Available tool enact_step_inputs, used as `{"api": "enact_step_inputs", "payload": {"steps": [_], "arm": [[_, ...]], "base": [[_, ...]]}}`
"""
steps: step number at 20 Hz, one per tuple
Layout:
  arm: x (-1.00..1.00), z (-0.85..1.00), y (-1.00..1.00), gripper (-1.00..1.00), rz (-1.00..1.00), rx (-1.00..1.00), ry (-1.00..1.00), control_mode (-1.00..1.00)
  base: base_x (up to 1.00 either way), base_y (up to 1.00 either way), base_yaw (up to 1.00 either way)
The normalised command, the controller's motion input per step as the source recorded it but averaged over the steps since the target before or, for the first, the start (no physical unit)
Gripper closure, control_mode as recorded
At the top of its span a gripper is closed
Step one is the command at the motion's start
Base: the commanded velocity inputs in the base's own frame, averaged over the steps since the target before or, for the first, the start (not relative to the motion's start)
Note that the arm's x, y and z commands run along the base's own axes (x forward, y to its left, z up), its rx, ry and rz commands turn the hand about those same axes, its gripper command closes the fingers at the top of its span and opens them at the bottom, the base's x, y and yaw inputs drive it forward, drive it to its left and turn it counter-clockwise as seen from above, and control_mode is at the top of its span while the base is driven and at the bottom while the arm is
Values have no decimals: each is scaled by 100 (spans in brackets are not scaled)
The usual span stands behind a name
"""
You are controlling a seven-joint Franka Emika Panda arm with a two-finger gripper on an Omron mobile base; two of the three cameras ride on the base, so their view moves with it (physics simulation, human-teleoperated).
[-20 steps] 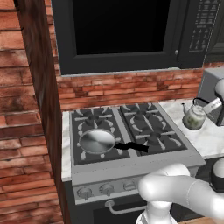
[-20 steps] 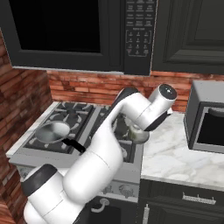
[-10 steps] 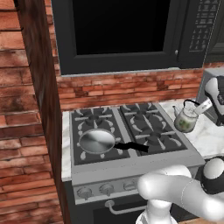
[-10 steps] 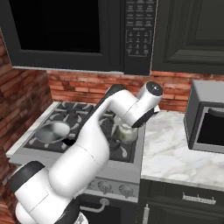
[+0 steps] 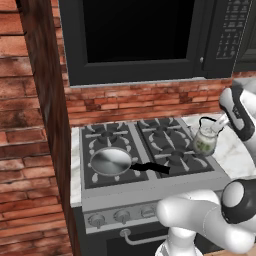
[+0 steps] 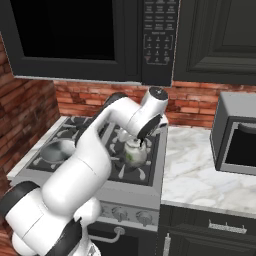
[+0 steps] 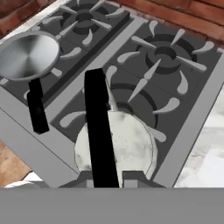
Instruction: Pick the kettle from the counter and place it on a stove burner. Then turn the burner on.
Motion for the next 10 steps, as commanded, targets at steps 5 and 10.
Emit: {"api": "enact_step_inputs", "payload": {"steps": [5, 10], "arm": [[0, 0, 25, 100, 1, -1, 3, -100], [0, -4, 12, 100, 0, 0, 0, -100]], "base": [[0, 0, 0], [0, 0, 0]]}}
